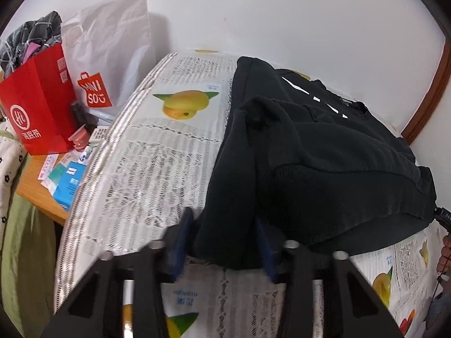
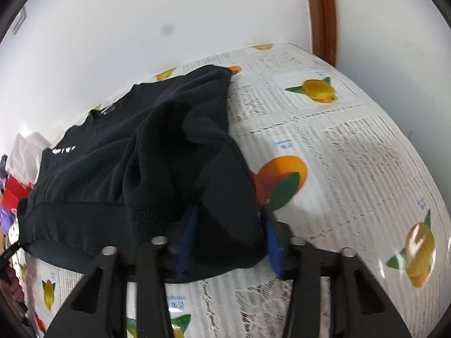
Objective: Fold small clothes
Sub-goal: 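Open both tools and release the folded hem onto the sweatshirt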
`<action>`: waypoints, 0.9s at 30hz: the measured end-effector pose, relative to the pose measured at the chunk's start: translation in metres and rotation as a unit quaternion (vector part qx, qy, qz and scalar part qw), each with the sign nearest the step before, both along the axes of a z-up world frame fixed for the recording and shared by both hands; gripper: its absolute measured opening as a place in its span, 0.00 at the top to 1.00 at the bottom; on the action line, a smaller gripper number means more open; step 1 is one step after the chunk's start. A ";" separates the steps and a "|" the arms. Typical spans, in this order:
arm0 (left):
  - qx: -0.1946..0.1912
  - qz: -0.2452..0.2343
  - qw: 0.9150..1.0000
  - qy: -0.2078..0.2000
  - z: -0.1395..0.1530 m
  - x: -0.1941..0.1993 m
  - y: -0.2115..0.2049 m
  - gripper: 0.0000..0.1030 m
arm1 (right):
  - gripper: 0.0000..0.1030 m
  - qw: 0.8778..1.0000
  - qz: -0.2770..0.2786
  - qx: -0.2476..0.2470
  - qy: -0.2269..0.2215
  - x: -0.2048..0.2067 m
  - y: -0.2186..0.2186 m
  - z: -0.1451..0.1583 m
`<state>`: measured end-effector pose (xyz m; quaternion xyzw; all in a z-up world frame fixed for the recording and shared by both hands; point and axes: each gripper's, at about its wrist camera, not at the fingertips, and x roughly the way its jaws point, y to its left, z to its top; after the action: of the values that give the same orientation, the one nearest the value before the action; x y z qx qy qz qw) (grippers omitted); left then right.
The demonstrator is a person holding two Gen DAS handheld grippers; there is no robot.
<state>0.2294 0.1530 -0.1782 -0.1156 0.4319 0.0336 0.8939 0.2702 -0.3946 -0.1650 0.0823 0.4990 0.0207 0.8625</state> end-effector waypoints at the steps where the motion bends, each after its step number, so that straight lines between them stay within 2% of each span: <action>1: -0.004 -0.003 1.000 -0.001 0.000 -0.001 -0.001 0.81 | 0.75 1.000 0.001 -0.002 -0.003 -0.001 0.001 0.002; 4: 0.000 -0.002 1.000 -0.005 0.006 -0.008 -0.006 0.86 | 0.81 1.000 0.007 -0.013 -0.016 -0.011 0.004 0.008; 12: 0.005 -0.016 1.000 0.012 0.011 -0.058 -0.023 0.86 | 0.81 1.000 0.014 -0.019 -0.012 -0.055 -0.008 0.017; 15: 0.017 -0.027 0.999 0.010 0.014 -0.086 -0.036 0.86 | 0.81 0.999 0.016 -0.026 -0.012 -0.080 -0.015 0.020; 21: 0.015 -0.046 0.999 0.010 0.013 -0.132 -0.053 0.86 | 0.81 0.999 0.009 -0.049 -0.015 -0.131 -0.030 0.027; 25: 0.015 -0.056 0.998 0.012 0.012 -0.147 -0.059 0.82 | 0.77 0.997 0.004 -0.078 -0.016 -0.156 -0.032 0.031; 27: 0.021 -0.057 0.998 0.011 0.013 -0.153 -0.060 0.75 | 0.75 0.996 0.000 -0.086 -0.022 -0.168 -0.032 0.040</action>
<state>0.0762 0.0933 -0.1655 -0.0715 0.4467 -0.0073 0.8918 0.1026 -0.4271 -0.1249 0.0074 0.4795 -0.0198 0.8773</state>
